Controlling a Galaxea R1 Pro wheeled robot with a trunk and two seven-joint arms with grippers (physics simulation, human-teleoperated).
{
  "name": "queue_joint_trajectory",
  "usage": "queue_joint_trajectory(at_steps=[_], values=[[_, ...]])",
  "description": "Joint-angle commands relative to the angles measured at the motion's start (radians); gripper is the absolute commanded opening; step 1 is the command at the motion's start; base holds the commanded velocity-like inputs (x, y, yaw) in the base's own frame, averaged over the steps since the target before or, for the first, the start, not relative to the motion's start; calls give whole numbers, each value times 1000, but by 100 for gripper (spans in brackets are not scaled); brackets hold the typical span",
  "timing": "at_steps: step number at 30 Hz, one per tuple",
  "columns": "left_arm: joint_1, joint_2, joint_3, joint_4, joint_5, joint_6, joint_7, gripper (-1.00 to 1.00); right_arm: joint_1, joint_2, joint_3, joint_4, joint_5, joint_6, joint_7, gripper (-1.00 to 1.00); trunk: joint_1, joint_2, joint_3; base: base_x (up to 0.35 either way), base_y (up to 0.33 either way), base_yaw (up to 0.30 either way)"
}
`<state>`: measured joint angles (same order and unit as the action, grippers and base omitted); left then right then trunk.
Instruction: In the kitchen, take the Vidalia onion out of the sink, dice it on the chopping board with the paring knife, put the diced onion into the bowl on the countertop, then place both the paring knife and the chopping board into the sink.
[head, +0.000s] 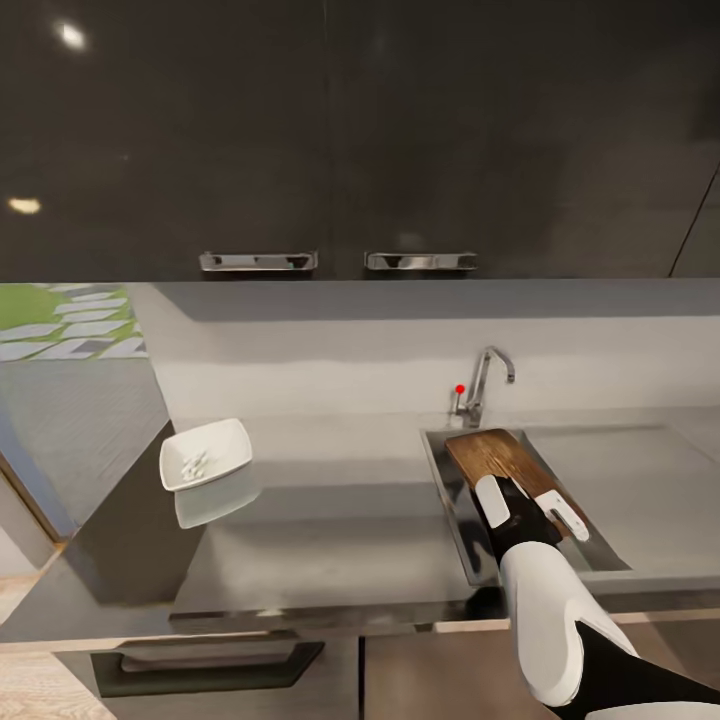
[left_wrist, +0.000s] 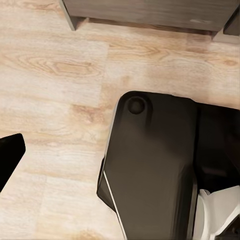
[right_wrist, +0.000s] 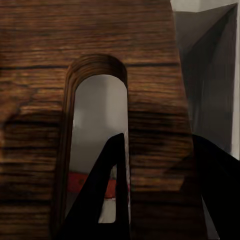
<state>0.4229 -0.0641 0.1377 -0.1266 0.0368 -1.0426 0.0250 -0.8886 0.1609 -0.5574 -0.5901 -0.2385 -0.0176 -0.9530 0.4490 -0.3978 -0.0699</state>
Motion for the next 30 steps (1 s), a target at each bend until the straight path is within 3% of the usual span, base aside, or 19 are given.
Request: queue_joint_trajectory(at_steps=[1, 15, 30], values=[[1, 0, -3, -2, 3, -1, 3, 100, -1, 1, -2, -1, -2, -2, 0, -100, 1, -2, -4, 182, 0, 0], [1, 0, -3, -2, 3, -2, 1, 100, 0, -18, -4, 0, -1, -2, 2, -100, 1, -2, -26, 35, 0, 0], [1, 0, -3, -2, 3, -2, 2, 100, 2, -20, -4, 0, -1, -2, 2, -100, 1, -2, -50, 121, 0, 0]])
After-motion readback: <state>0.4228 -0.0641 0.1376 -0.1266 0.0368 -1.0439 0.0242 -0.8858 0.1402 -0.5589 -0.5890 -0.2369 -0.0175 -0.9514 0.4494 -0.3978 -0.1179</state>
